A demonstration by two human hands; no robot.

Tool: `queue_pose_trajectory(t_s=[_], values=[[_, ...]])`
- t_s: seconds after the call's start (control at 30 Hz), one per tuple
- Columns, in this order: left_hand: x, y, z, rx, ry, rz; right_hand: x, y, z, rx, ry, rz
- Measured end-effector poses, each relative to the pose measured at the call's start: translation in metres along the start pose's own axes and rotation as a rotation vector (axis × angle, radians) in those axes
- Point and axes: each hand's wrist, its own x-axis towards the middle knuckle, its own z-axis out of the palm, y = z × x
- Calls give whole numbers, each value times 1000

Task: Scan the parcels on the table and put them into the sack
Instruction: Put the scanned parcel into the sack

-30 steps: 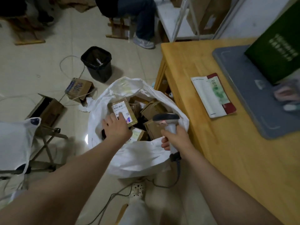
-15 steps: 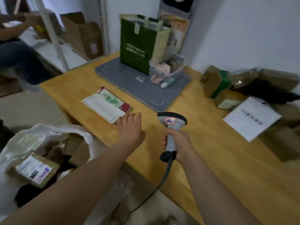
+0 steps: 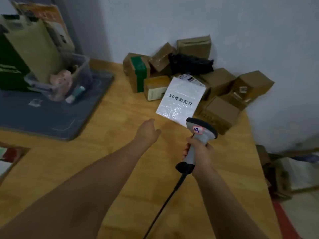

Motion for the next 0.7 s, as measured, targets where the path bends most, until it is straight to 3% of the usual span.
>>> queue_pose_trajectory(t_s=[0.2,0.43,0.6,0.7], values=[[80,73,68,-27,49,-27,42,-14,-31,39,-15,21],[132,106,128,176,177,-249,64,-12,-54,-51,-65,6],[119,80,111,193,277,-88,62,-17,-59,-60,-92,-14],[88,63,76,-72,363,-48,48,-22,-51,-85,-143,-12]])
